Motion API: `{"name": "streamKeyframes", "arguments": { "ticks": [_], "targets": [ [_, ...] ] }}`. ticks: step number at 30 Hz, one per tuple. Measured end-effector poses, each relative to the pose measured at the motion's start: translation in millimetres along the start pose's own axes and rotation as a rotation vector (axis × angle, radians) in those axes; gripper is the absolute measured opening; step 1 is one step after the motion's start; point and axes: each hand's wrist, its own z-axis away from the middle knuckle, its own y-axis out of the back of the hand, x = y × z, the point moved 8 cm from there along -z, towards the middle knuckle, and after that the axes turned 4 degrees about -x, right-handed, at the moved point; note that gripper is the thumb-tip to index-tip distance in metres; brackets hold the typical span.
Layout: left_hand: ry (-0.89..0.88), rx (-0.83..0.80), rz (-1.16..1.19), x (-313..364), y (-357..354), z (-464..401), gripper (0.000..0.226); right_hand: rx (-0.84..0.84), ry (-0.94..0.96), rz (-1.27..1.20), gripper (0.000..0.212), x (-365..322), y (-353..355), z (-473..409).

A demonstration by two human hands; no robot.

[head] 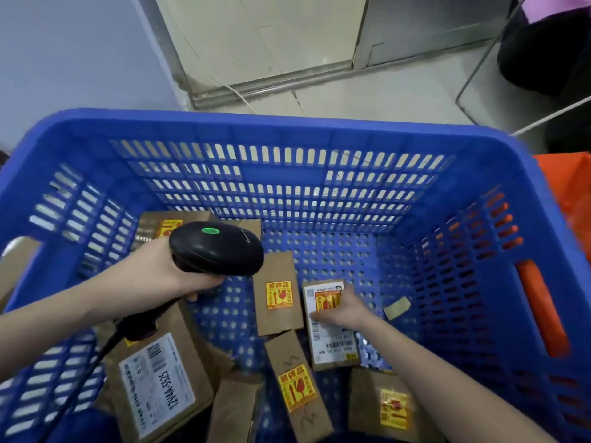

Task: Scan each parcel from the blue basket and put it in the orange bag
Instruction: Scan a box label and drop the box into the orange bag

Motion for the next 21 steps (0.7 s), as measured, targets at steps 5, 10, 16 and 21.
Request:
{"name": "streamKeyframes", "arguments": {
  "ticks": [5, 10, 16, 21],
  "targets": [
    [0.053, 0.004, 0.046, -11, 3, -3, 0.013, 0.020, -0.014, -0.223, 0.074, 8, -7, -7],
    [0.036, -0.012, 0.067, -1, 5, 3, 0.010, -0.014, -0.011, -0.288, 0.110, -2, 5, 5],
    [-0.089, 0.003, 0.040, 41, 21, 30, 0.026, -0.070, 0.078, -0.170, 0.062, -37, 33, 52],
    [-0.214, 0.089, 0.018, 86, 45, 70, 0.050, -0.041, 0.236, -0.151, 0.059, -89, 77, 122]
  ]
}}
